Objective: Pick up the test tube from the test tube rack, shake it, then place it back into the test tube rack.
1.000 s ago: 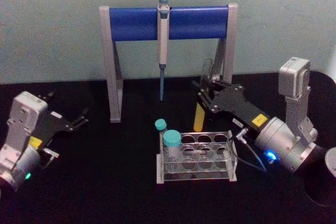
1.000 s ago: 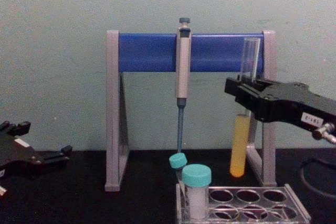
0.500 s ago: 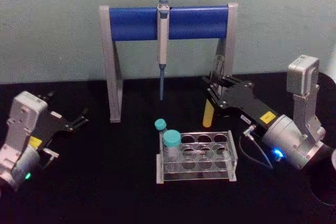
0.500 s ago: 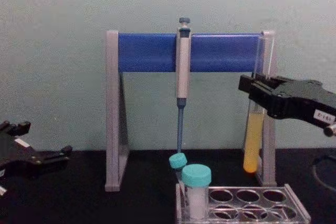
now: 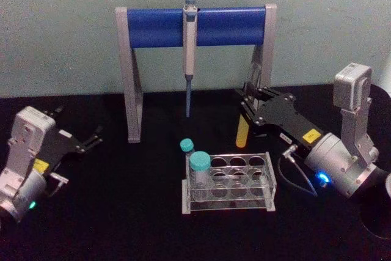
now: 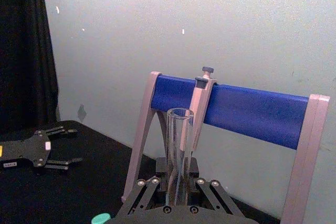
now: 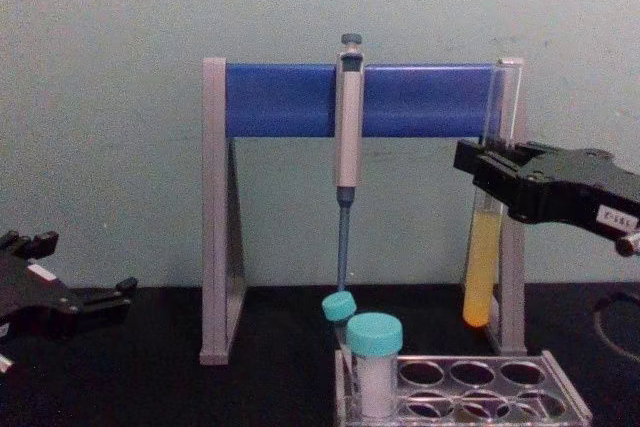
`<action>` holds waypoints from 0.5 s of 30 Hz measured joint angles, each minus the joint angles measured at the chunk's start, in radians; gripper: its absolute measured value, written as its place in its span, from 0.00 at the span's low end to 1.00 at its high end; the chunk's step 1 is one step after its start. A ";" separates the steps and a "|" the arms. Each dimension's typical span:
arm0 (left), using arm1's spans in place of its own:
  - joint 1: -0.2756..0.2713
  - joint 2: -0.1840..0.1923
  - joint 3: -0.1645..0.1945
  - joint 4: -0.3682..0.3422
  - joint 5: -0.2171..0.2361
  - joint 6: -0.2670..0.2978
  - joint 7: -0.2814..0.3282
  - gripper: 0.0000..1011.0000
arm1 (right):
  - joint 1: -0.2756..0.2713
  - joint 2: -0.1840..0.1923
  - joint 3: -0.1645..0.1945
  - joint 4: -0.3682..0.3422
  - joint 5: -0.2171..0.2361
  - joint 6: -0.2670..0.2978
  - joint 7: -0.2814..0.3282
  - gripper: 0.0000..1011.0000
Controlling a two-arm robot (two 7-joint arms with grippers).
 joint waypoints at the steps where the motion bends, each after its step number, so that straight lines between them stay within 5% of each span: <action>1: 0.000 0.000 0.000 0.000 0.000 0.000 0.000 1.00 | 0.000 0.000 0.000 0.000 0.000 0.000 0.000 0.22; 15: 0.000 0.000 0.000 0.000 0.000 0.000 0.000 1.00 | 0.002 -0.002 0.001 -0.001 -0.001 0.002 0.003 0.22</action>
